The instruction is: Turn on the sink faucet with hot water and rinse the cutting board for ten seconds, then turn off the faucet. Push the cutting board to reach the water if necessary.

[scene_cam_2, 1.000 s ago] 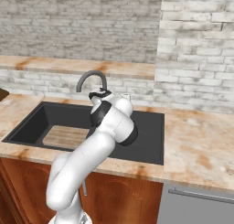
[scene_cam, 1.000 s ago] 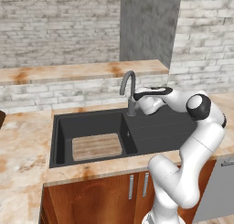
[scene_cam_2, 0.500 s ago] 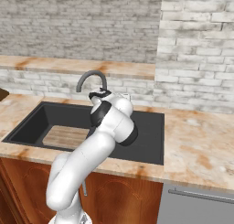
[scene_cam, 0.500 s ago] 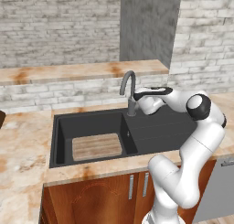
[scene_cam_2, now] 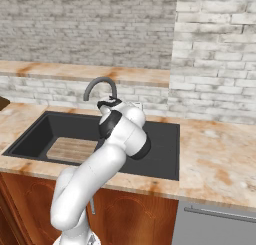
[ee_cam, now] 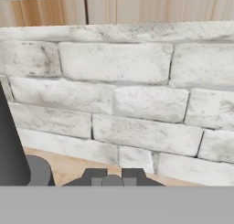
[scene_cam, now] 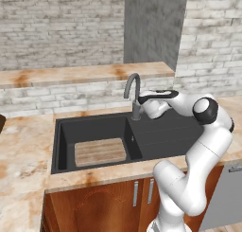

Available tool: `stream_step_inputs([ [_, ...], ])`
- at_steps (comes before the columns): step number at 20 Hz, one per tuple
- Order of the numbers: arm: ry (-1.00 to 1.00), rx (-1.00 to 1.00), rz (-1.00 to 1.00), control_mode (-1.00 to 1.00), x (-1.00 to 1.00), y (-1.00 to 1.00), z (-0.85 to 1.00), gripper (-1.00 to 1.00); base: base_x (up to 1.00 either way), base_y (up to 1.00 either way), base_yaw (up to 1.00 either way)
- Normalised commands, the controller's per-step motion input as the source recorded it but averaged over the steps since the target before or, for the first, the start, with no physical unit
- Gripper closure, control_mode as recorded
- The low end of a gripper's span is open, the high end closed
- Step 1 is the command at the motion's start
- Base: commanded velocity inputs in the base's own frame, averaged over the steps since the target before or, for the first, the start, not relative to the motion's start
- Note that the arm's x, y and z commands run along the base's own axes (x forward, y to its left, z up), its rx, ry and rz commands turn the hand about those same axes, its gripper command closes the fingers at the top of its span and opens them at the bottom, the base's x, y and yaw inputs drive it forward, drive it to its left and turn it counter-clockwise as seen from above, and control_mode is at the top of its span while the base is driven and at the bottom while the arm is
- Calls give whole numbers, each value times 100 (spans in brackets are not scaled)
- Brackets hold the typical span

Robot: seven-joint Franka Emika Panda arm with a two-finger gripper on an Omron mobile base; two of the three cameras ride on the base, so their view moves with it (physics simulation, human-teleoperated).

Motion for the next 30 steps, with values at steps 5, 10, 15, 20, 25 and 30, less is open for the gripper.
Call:
stream_step_inputs([
  [5,0,0,0,-100,0,-2,0,100,0,0,0],
  [10,1,0,0,-100,0,-22,0,100,0,0,0],
  [15,0,1,0,-100,0,-43,0,100,0,0,0],
  [20,1,2,0,-100,0,-50,0,100,0,0,0],
  [25,2,2,0,-100,0,-55,0,100,0,0,0],
  [30,1,2,0,-100,0,-60,0,100,0,0,0],
])
